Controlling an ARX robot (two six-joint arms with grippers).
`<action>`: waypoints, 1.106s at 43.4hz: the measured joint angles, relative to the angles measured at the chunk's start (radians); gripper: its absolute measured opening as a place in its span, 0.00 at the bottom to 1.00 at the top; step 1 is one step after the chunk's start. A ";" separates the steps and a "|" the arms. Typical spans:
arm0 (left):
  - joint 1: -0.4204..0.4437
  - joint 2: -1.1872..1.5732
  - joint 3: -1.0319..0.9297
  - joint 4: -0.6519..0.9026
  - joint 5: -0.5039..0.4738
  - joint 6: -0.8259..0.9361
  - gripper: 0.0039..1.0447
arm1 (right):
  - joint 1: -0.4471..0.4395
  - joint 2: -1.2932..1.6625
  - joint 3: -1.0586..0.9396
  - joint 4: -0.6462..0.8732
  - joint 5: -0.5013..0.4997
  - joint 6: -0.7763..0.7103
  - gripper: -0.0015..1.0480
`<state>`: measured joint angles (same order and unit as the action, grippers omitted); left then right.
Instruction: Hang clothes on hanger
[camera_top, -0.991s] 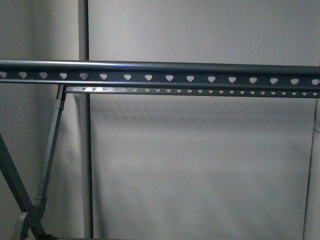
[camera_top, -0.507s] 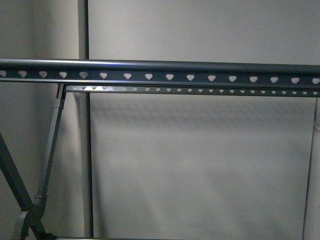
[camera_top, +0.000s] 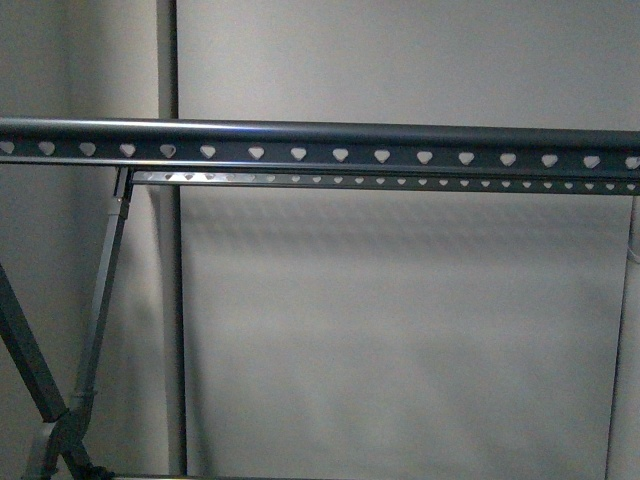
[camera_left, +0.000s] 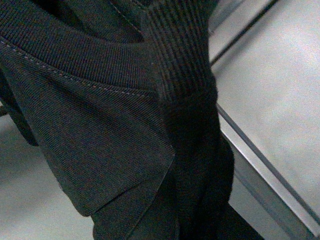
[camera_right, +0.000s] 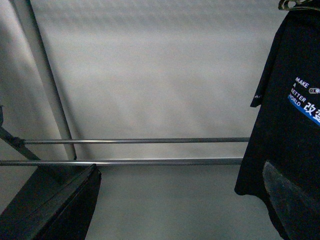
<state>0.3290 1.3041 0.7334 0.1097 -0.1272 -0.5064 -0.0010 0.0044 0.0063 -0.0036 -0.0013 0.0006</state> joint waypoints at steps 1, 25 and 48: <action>0.000 -0.020 -0.014 -0.005 0.023 0.014 0.04 | 0.000 0.000 0.000 0.000 0.000 0.000 0.93; -0.188 -0.230 -0.014 -0.229 0.822 0.817 0.04 | 0.000 0.000 0.000 0.000 0.000 0.000 0.93; -0.356 -0.033 0.239 -0.343 0.912 2.080 0.04 | 0.000 0.000 0.000 0.000 0.000 0.000 0.93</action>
<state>-0.0265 1.2709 0.9722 -0.2337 0.7853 1.5738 -0.0010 0.0044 0.0063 -0.0036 -0.0013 0.0002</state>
